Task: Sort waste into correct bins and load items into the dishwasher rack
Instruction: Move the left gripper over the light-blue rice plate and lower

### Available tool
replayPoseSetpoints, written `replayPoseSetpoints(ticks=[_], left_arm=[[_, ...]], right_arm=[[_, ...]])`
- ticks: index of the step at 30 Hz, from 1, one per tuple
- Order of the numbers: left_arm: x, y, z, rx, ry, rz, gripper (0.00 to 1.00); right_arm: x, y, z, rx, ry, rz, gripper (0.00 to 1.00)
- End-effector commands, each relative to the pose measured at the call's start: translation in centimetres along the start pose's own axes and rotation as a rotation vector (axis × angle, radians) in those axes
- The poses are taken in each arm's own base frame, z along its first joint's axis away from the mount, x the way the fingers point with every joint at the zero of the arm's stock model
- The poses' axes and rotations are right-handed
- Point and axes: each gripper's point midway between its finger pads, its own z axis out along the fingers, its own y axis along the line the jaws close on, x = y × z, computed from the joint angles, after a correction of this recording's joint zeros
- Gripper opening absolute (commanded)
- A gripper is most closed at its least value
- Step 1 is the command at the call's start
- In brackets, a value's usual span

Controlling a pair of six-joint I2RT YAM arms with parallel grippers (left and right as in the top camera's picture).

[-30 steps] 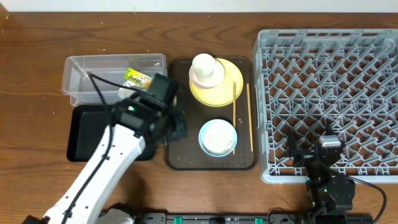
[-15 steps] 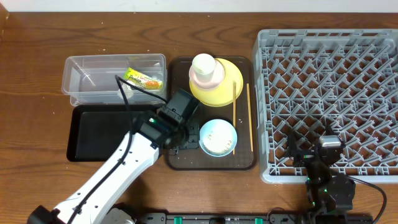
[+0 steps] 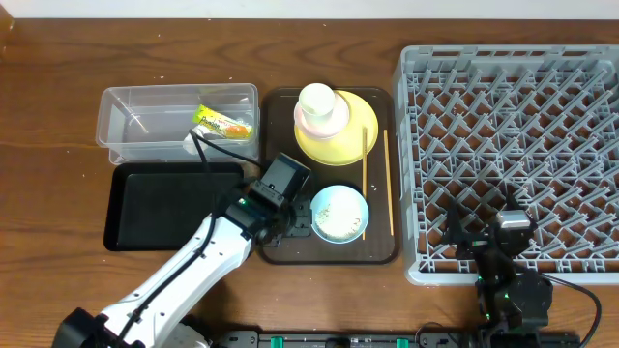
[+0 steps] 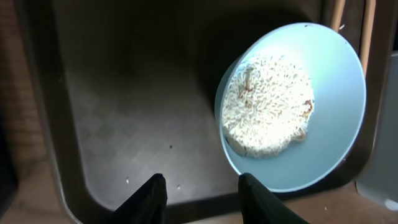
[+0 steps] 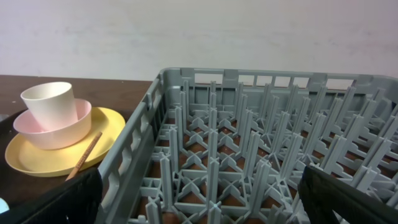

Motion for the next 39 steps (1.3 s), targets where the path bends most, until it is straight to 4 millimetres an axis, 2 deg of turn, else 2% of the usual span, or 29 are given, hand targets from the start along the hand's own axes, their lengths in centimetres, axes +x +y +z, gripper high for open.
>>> replayPoseSetpoints(ticks=[1,18,27,31,34,39], left_arm=[[-0.1,-0.1,0.4,0.003,-0.009,0.012,0.41],[-1.1,-1.2,0.6,0.055,-0.056,0.024,0.4],[0.0,-3.1,2.6,0.074,-0.034,0.092,0.4],[0.6,-2.6,4.3,0.041,0.006,0.093,0.4],[0.4,-1.4,5.4,-0.028,0.001,0.09,0.4],[-0.2,-1.6,5.0,-0.027,-0.026,0.091,0.4]], right_arm=[[0.0,-0.1,0.0,0.006,0.0,0.014,0.99],[0.0,-0.1,0.0,0.006,0.0,0.014,0.99],[0.0,-0.1,0.0,0.006,0.0,0.013,0.99],[0.0,-0.1,0.0,0.006,0.0,0.014,0.99],[0.0,-0.1,0.0,0.006,0.0,0.014,0.99],[0.0,-0.1,0.0,0.006,0.0,0.014,0.99]])
